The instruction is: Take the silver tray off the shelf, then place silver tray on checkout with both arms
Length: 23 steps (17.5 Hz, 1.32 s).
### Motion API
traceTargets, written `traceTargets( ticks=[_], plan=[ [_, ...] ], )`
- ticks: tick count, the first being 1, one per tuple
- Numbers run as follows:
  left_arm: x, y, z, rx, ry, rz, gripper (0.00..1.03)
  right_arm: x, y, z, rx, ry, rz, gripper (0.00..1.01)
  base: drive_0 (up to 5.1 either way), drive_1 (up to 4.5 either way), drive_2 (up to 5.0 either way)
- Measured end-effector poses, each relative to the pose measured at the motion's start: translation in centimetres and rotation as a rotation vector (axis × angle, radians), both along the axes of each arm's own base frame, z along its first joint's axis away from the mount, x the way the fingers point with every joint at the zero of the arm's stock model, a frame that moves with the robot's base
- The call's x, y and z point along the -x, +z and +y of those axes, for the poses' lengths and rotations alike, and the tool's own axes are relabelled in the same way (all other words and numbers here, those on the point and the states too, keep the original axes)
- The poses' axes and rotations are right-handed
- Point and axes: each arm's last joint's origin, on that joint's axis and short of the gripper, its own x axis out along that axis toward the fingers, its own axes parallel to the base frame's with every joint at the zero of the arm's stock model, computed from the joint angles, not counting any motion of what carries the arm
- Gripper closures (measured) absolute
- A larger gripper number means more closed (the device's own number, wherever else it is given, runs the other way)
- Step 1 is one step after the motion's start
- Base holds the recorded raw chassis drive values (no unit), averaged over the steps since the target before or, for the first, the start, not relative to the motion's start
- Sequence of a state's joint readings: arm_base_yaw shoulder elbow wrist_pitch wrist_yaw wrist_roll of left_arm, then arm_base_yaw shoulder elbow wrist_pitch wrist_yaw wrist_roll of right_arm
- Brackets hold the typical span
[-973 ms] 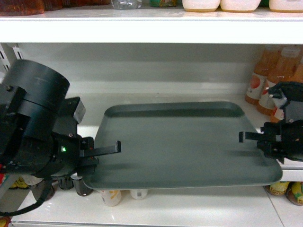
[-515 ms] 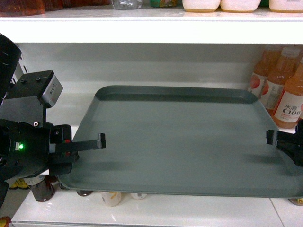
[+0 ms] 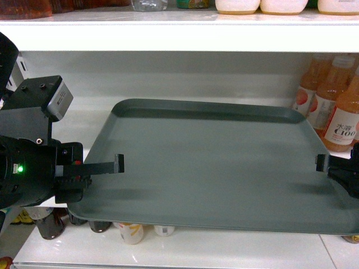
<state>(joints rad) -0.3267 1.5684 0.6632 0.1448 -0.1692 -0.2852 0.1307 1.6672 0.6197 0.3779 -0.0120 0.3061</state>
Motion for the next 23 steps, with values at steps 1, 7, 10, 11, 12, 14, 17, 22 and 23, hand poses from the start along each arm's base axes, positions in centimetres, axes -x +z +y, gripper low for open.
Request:
traceTargets(
  ticks=[1, 7, 10, 11, 12, 14, 17, 22, 23],
  plan=[
    [0.0, 0.0, 0.0, 0.0, 0.0, 0.0, 1.0, 0.0, 0.0, 0.0, 0.0, 0.0, 0.0, 0.98, 0.0, 0.0, 0.0],
    [0.0, 0.0, 0.0, 0.0, 0.0, 0.0, 1.0, 0.0, 0.0, 0.0, -0.001, 0.0, 0.0, 0.98, 0.0, 0.0, 0.0],
    [0.0, 0.0, 0.0, -0.001, 0.0, 0.0, 1.0, 0.0, 0.0, 0.0, -0.001, 0.0, 0.0, 0.98, 0.0, 0.0, 0.0],
    [-0.01, 0.01, 0.0, -0.001, 0.0, -0.001, 1.0, 0.0, 0.0, 0.0, -0.001, 0.0, 0.0, 0.98, 0.1, -4.1, 4.3],
    [-0.01, 0.01, 0.0, -0.001, 0.0, -0.001, 1.0, 0.0, -0.01, 0.0, -0.001, 0.0, 0.001, 0.98, 0.2, -3.94, 4.2],
    [-0.01, 0.01, 0.0, -0.002, 0.001, -0.001, 1.0, 0.02, -0.02, 0.0, -0.001, 0.0, 0.002, 0.98, 0.1, -3.83, 4.0],
    [-0.04, 0.09, 0.0, -0.001, 0.002, -0.008, 1.0, -0.01, 0.03, 0.01, -0.002, 0.0, -0.004, 0.98, 0.1, -3.82, 4.0],
    [0.02, 0.02, 0.02, -0.005, 0.004, 0.0, 1.0, 0.07, -0.06, 0.01, -0.007, -0.002, 0.004, 0.98, 0.1, -3.75, 4.0],
    [-0.02, 0.09, -0.05, -0.003, 0.001, -0.008, 1.0, 0.04, -0.03, -0.02, -0.008, -0.003, 0.0, 0.98, 0.1, -3.8, 4.0]
  ],
)
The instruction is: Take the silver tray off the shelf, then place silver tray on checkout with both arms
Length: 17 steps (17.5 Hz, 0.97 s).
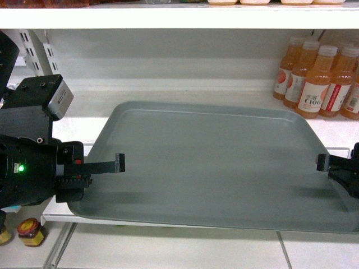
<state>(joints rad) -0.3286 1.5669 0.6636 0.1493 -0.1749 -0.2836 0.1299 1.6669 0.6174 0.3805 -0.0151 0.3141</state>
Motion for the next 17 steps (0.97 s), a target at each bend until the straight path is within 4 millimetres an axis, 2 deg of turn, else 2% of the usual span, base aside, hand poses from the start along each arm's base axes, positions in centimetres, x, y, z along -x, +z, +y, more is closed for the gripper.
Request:
traceTargets(
  ticks=[17],
  plan=[
    [0.06, -0.05, -0.02, -0.003, -0.001, 0.006, 1.0, 0.07, -0.08, 0.0, -0.002, -0.003, 0.006, 0.98, 0.1, -3.85, 4.0]
  ],
)
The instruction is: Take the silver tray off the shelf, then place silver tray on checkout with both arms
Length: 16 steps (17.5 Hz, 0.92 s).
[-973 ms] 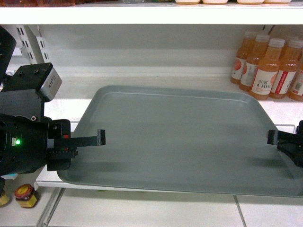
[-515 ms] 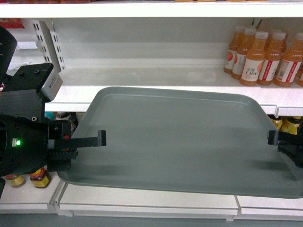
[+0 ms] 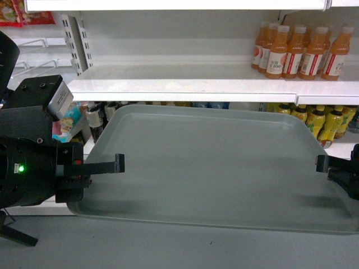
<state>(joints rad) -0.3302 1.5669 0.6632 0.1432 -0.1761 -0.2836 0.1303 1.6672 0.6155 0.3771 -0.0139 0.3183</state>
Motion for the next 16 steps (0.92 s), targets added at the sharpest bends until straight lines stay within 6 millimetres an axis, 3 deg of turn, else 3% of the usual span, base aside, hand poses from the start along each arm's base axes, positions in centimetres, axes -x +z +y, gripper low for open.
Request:
traceTargets(
  ticks=[16],
  plan=[
    [-0.01, 0.01, -0.02, 0.001, 0.0, -0.002, 1.0, -0.01, 0.01, -0.02, 0.001, -0.003, -0.002, 0.98, 0.1, -3.95, 4.1]
  ],
)
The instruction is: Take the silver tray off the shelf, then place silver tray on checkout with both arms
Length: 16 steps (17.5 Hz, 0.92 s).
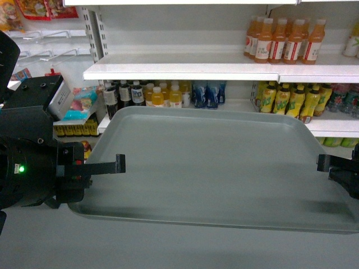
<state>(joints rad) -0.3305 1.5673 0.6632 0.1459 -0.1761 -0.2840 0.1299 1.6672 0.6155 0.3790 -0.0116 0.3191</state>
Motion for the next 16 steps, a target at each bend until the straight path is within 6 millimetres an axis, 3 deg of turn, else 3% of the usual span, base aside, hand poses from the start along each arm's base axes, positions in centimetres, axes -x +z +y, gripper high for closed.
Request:
traceTargets(
  ticks=[16],
  plan=[
    [0.02, -0.02, 0.02, -0.001, 0.001, 0.003, 1.0, 0.04, -0.04, 0.02, -0.001, -0.001, 0.005, 0.98, 0.0, -4.02, 4.1]
  ],
)
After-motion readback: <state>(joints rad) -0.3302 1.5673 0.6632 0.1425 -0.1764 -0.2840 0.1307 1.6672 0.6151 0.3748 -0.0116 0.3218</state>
